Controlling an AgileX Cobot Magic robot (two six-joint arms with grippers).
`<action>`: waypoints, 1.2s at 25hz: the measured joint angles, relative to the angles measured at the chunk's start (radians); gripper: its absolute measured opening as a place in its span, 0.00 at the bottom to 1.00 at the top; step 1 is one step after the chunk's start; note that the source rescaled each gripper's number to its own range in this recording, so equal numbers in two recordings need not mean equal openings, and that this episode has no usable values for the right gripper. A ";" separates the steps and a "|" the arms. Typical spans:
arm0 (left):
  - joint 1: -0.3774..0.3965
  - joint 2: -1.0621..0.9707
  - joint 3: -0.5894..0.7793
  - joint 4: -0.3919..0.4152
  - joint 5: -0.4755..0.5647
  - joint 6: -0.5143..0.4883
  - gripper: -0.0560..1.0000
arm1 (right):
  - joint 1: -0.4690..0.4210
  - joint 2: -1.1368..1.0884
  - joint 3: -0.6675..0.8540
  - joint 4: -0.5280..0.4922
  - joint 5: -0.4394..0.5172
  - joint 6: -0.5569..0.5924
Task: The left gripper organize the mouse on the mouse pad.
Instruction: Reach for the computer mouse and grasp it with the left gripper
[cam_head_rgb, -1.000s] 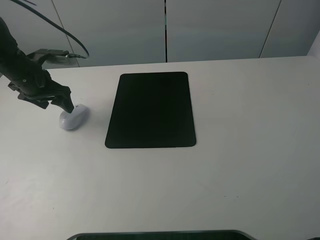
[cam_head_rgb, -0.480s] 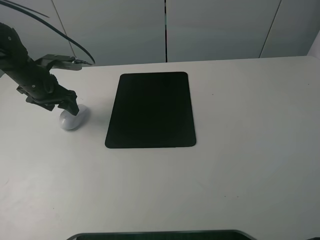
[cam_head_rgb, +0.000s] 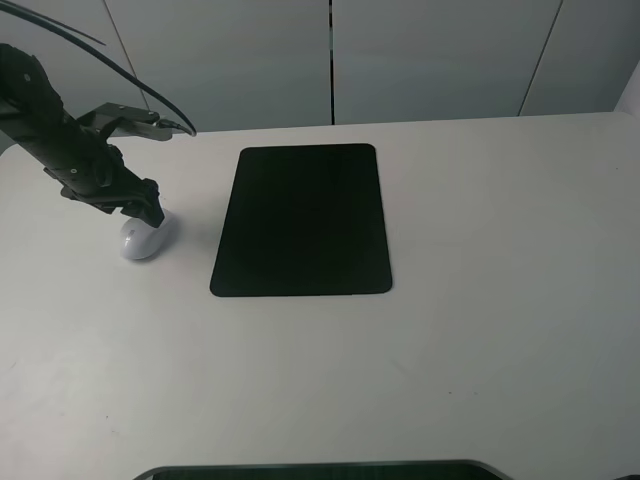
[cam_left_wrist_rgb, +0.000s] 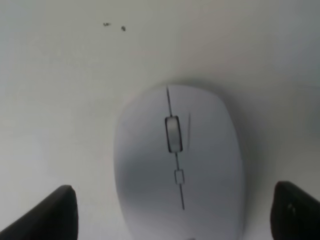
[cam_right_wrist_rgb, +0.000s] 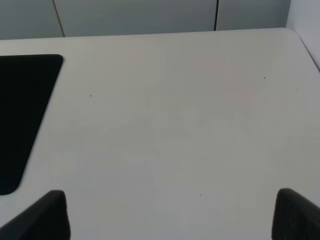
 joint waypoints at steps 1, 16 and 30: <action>0.000 0.000 0.000 0.000 0.000 0.000 0.99 | 0.000 0.000 0.000 0.000 0.000 0.000; -0.019 0.061 -0.004 0.004 -0.013 -0.022 1.00 | 0.000 0.000 0.000 0.000 0.000 -0.002; -0.019 0.088 -0.004 0.030 -0.057 -0.098 1.00 | 0.000 0.000 0.000 0.000 0.000 -0.002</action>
